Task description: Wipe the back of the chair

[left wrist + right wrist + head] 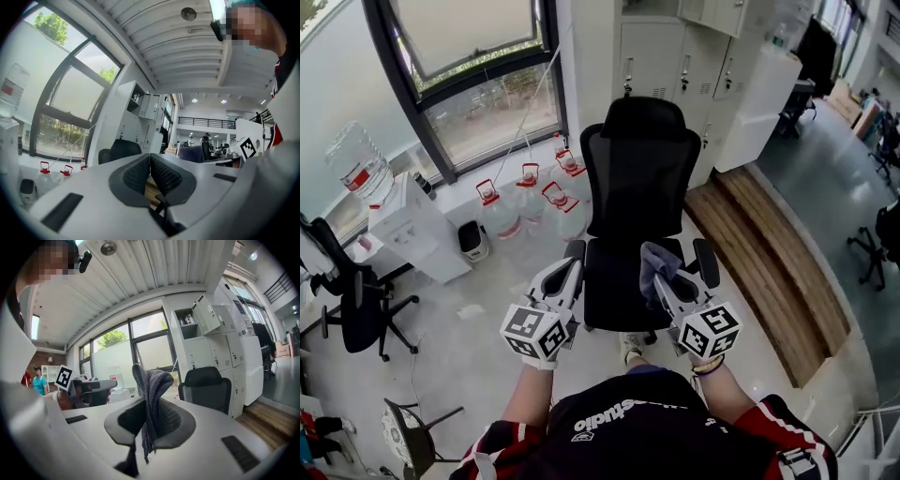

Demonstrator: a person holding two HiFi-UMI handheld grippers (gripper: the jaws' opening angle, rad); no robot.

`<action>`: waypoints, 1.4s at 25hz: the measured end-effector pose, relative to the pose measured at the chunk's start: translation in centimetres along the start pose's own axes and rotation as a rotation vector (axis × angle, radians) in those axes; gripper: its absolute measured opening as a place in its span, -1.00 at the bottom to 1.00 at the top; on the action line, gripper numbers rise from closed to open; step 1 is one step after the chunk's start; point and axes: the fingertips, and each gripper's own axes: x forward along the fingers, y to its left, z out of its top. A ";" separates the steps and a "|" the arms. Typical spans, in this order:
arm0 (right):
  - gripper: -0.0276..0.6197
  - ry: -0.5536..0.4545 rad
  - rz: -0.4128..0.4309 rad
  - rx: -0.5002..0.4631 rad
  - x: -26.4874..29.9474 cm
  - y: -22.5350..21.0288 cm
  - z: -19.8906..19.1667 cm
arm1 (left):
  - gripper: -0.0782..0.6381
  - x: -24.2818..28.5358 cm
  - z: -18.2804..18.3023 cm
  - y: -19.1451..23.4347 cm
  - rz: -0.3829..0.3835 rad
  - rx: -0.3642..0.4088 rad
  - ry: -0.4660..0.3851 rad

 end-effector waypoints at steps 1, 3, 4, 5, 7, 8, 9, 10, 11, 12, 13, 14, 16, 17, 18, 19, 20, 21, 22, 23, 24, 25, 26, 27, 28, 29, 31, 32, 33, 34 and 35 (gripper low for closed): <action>-0.74 -0.005 -0.012 -0.005 -0.9 0.5 0.1 | -0.71 -0.7 0.2 -0.7 -0.009 -0.003 -0.004; -0.74 -0.015 -0.031 -0.022 -2.5 0.8 0.3 | -0.71 -1.3 0.4 -2.2 -0.024 0.022 -0.008; -0.74 -0.019 -0.039 -0.026 -3.1 0.7 0.2 | -0.71 -1.4 0.3 -3.0 -0.030 0.042 -0.007; -0.74 -0.023 -0.046 -0.027 -3.7 0.8 0.1 | -0.71 -1.6 0.2 -3.7 -0.038 0.057 -0.008; -0.74 -0.026 -0.051 -0.034 -4.5 1.2 0.0 | -0.72 -2.3 -0.2 -5.0 -0.056 0.059 -0.013; -0.74 -0.027 -0.051 -0.045 -4.9 1.5 0.2 | -0.71 -2.7 -0.3 -5.6 -0.065 0.051 -0.019; -0.74 -0.029 -0.051 -0.059 -5.3 1.9 0.5 | -0.71 -3.1 -0.2 -6.2 -0.071 0.043 -0.025; -0.74 -0.034 -0.051 -0.073 -5.7 2.2 0.9 | -0.71 -3.5 -0.1 -6.8 -0.075 0.037 -0.032; -0.74 -0.043 -0.052 -0.086 -6.1 2.5 1.4 | -0.71 -3.9 0.0 -7.2 -0.076 0.033 -0.037; -0.74 -0.051 -0.051 -0.097 -6.4 2.7 1.7 | -0.71 -4.2 0.2 -7.6 -0.075 0.031 -0.040; -0.74 -0.057 -0.050 -0.105 -6.8 2.9 1.9 | -0.71 -4.4 0.2 -7.9 -0.073 0.030 -0.042; -0.74 -0.060 -0.047 -0.107 -7.2 2.9 1.8 | -0.71 -4.5 0.1 -8.3 -0.070 0.029 -0.042; -0.74 -0.060 -0.041 -0.096 -8.3 2.7 1.4 | -0.71 -4.5 -0.2 -9.3 -0.065 0.030 -0.037; -0.74 -0.057 -0.039 -0.088 -9.1 2.5 1.1 | -0.71 -4.5 -0.5 -10.1 -0.064 0.032 -0.034; -0.74 -0.054 -0.038 -0.081 -10.0 2.3 0.8 | -0.71 -4.6 -0.7 -11.0 -0.064 0.034 -0.029; -0.74 -0.050 -0.038 -0.074 -11.0 2.1 0.5 | -0.71 -4.8 -0.9 -12.0 -0.063 0.035 -0.024; -0.74 -0.045 -0.038 -0.069 -12.1 1.9 0.2 | -0.71 -4.9 -1.2 -13.0 -0.063 0.035 -0.018; -0.74 -0.041 -0.040 -0.064 -13.3 1.6 -0.1 | -0.71 -5.0 -1.5 -14.1 -0.062 0.034 -0.012; -0.74 -0.037 -0.043 -0.061 -14.6 1.3 -0.4 | -0.71 -5.0 -1.8 -15.4 -0.063 0.034 -0.008; -0.74 -0.035 -0.047 -0.058 -16.0 1.0 -0.6 | -0.71 -5.1 -2.1 -16.7 -0.064 0.034 -0.007; -0.74 -0.035 -0.051 -0.055 -17.4 0.7 -0.9 | -0.71 -5.1 -2.4 -18.1 -0.065 0.035 -0.007; -0.74 -0.034 -0.055 -0.053 -18.7 0.4 -1.1 | -0.71 -5.2 -2.6 -19.4 -0.066 0.036 -0.009; -0.74 -0.033 -0.057 -0.054 -19.9 0.1 -1.4 | -0.71 -5.4 -2.8 -20.6 -0.064 0.037 -0.011; -0.74 -0.031 -0.058 -0.056 -21.1 0.0 -1.5 | -0.71 -5.6 -2.9 -21.9 -0.061 0.039 -0.012; -0.74 -0.029 -0.058 -0.060 -22.3 -0.1 -1.7 | -0.71 -5.8 -3.0 -23.1 -0.057 0.042 -0.014; -0.74 -0.028 -0.055 -0.065 -23.4 -0.1 -1.7 | -0.71 -6.1 -3.0 -24.2 -0.052 0.044 -0.017; -0.74 -0.032 -0.049 -0.079 -25.5 0.0 -1.8 | -0.71 -6.9 -3.1 -26.2 -0.042 0.046 -0.026; -0.74 -0.036 -0.048 -0.088 -26.4 0.1 -1.9 | -0.71 -7.2 -3.3 -27.1 -0.037 0.048 -0.030; -0.74 -0.039 -0.046 -0.095 -27.3 0.1 -2.1 | -0.71 -7.6 -3.7 -27.9 -0.033 0.050 -0.031; -0.74 -0.043 -0.043 -0.096 -28.0 0.3 -2.5 | -0.71 -8.0 -4.1 -28.6 -0.029 0.053 -0.028; -0.74 -0.046 -0.039 -0.092 -28.8 0.6 -2.9 | -0.71 -8.5 -4.6 -29.3 -0.025 0.055 -0.023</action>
